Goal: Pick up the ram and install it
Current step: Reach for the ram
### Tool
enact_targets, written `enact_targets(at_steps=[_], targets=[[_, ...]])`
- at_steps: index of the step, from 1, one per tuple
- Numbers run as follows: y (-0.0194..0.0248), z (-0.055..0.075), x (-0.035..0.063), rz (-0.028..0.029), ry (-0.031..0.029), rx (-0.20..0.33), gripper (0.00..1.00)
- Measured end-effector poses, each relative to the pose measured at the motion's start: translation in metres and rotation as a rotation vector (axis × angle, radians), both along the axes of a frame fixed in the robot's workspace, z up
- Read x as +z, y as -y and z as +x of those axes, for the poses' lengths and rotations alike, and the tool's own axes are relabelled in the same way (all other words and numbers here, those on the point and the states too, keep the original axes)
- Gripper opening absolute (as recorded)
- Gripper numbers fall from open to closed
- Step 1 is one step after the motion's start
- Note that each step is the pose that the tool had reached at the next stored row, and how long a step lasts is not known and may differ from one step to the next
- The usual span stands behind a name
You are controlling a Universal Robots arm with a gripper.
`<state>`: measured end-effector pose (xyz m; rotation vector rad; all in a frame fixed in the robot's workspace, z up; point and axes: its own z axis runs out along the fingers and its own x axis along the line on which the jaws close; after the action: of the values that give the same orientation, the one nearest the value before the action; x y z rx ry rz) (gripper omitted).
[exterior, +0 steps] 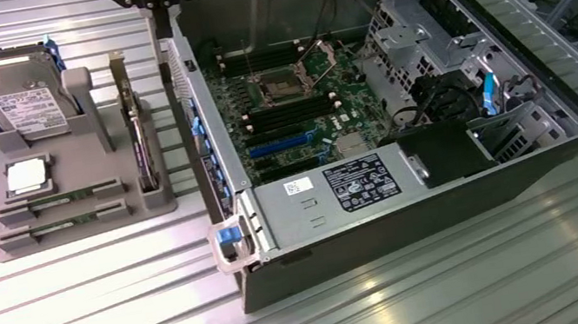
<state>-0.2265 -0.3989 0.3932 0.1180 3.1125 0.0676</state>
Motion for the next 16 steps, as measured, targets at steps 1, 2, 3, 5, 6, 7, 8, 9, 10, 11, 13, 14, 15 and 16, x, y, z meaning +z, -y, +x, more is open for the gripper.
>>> enact_targets(at_steps=[1, 2, 3, 5, 6, 7, 8, 9, 10, 11, 13, 14, 15, 16], targets=[[0.0000, -0.001, 0.0000, 0.0000, 0.0000, 0.000, 0.10], [0.0000, -0.002, 0.0000, 0.0000, 0.0000, 0.000, 0.10], [0.0000, -0.002, 0.0000, 0.0000, 0.0000, 0.000, 0.10], [0.0000, -0.003, 0.0000, 0.0000, 0.0000, 0.000, 0.10], [0.0000, -0.004, 0.0000, 0.0000, 0.0000, 0.000, 0.10], [0.0000, -0.005, 0.0000, 0.0000, 0.0001, 0.000, 0.10], [0.0000, -0.005, 0.0000, 0.0000, 0.0000, 0.000, 0.10], [0.0000, -0.006, 0.0000, 0.0000, 0.0000, 0.000, 0.10], [0.0000, -0.007, 0.0000, 0.0000, 0.0001, 0.000, 0.10], [0.0000, -0.008, 0.0000, 0.0000, 0.0000, 0.000, 0.10], [0.0000, -0.010, 0.0000, 0.0000, 0.0001, 0.000, 0.10], [0.0000, -0.011, 0.0000, 0.0000, 0.0000, 0.000, 0.10], [0.0000, -0.013, 0.0000, 0.0000, 0.0000, 0.000, 0.10], [0.0000, -0.014, 0.0000, 0.0000, 0.0000, 0.000, 0.10]])
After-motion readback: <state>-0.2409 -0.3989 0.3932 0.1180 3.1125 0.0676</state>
